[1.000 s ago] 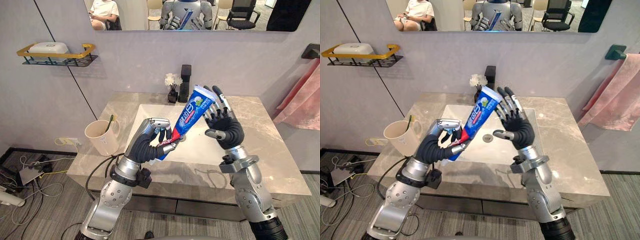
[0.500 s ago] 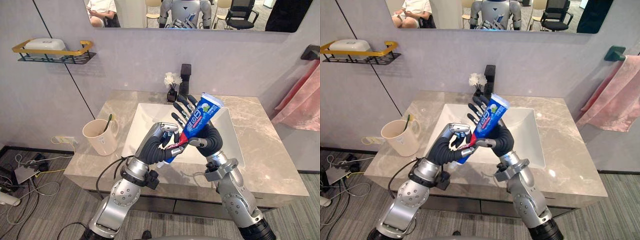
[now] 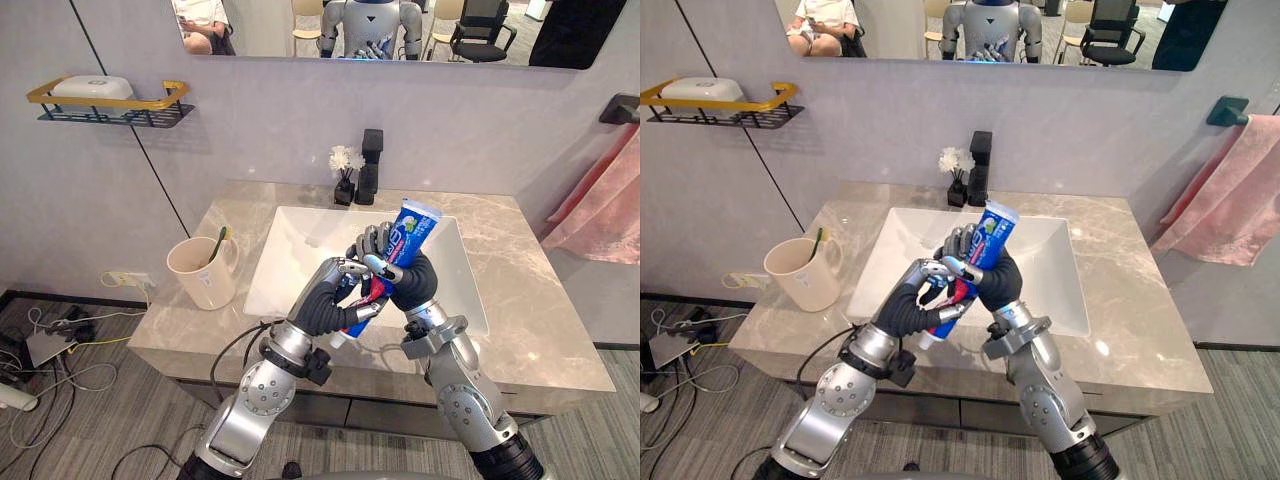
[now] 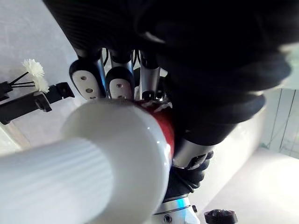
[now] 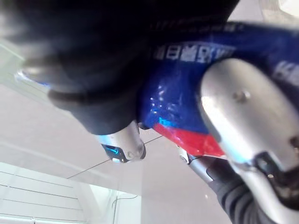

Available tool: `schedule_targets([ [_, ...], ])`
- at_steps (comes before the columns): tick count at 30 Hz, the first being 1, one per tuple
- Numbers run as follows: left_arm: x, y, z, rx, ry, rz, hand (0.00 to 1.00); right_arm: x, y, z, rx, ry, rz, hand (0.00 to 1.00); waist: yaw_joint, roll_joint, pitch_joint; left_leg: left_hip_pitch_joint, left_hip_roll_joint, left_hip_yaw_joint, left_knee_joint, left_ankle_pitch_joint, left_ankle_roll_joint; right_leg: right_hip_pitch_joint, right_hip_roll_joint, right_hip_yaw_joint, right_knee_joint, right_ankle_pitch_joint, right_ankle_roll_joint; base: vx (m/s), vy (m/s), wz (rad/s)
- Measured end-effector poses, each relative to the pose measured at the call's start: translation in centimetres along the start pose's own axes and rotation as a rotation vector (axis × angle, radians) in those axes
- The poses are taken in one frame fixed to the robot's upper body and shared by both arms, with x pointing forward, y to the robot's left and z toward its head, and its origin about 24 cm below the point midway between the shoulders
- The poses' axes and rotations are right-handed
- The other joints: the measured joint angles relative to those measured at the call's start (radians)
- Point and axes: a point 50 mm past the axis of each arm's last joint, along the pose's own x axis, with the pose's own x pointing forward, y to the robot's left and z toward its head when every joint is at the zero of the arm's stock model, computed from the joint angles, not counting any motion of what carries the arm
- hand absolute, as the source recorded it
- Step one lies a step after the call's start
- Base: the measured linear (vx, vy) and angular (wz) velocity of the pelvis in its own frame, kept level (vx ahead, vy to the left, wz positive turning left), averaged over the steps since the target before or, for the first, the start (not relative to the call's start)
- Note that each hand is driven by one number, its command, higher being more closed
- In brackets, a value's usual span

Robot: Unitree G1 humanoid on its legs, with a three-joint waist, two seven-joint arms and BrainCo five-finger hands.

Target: Organize washtable

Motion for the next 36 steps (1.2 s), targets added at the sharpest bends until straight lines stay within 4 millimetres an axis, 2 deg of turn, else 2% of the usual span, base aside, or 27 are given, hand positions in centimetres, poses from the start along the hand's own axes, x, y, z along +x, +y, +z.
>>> schedule_targets([
  [5, -0.1, -0.1, -0.3, -0.004, 0.016, -0.001, 1.0, 0.0, 0.0, -0.1, 0.0, 0.005, 0.001, 1.0, 0.0, 0.0, 0.0, 0.0, 0.0, 0.0, 0.0, 0.0, 0.0, 0.0, 0.0, 0.0, 0.001, 0.0, 0.0, 0.0, 0.0, 0.0],
  [6, -0.1, -0.1, -0.3, -0.004, 0.016, 0.0, 0.0, 0.0, 0.0, -0.1, 0.0, 0.005, 0.001, 1.0, 0.0, 0.0, 0.0, 0.0, 0.0, 0.0, 0.0, 0.0, 0.0, 0.0, 0.0, 0.0, 0.001, 0.0, 0.0, 0.0, 0.0, 0.0],
  [17, -0.1, 0.5, -0.3, 0.012, 0.013, 0.023, 0.0, 0.4, 0.2, 0.1, -0.02, -0.002, 0.017, 1.0, 0.001, 0.0, 0.0, 0.0, 0.001, 0.0, 0.0, 0.0, 0.0, 0.0, 0.0, 0.0, 0.001, 0.0, 0.0, 0.0, 0.0, 0.0],
  [20, -0.3, 1.5, 0.2, 0.032, 0.0, 0.064, 0.0, 0.9, 0.5, 0.3, -0.024, -0.018, 0.042, 1.0, 0.002, 0.0, 0.0, 0.0, 0.001, -0.001, 0.0, 0.0, 0.0, 0.001, 0.001, -0.002, 0.001, 0.0, 0.0, 0.0, 0.0, 0.0],
  [25, -0.8, 6.2, 1.9, 0.137, -0.065, 0.291, 0.0, 0.7, 0.3, 0.4, -0.048, -0.01, 0.049, 1.0, 0.006, 0.0, 0.0, -0.001, -0.001, -0.004, 0.0, 0.0, 0.0, 0.003, 0.0, -0.007, 0.001, 0.0, 0.0, 0.0, 0.0, 0.0],
  [29, -1.2, 7.2, 3.0, 0.159, -0.103, 0.353, 0.0, 0.4, -0.2, 0.6, -0.06, -0.016, 0.027, 1.0, 0.019, 0.0, 0.0, -0.001, -0.001, -0.012, 0.0, 0.001, -0.001, 0.005, -0.001, -0.011, 0.0, 0.0, 0.0, 0.0, 0.0, 0.01],
  [36, -4.1, 9.6, 3.4, 0.223, -0.049, 0.508, 0.0, -0.2, -1.1, 1.2, -0.096, -0.034, -0.019, 1.0, 0.027, -0.001, 0.0, -0.001, -0.003, -0.025, -0.002, 0.004, -0.001, 0.017, -0.001, -0.031, -0.007, 0.0, -0.001, -0.02, -0.016, 0.08],
])
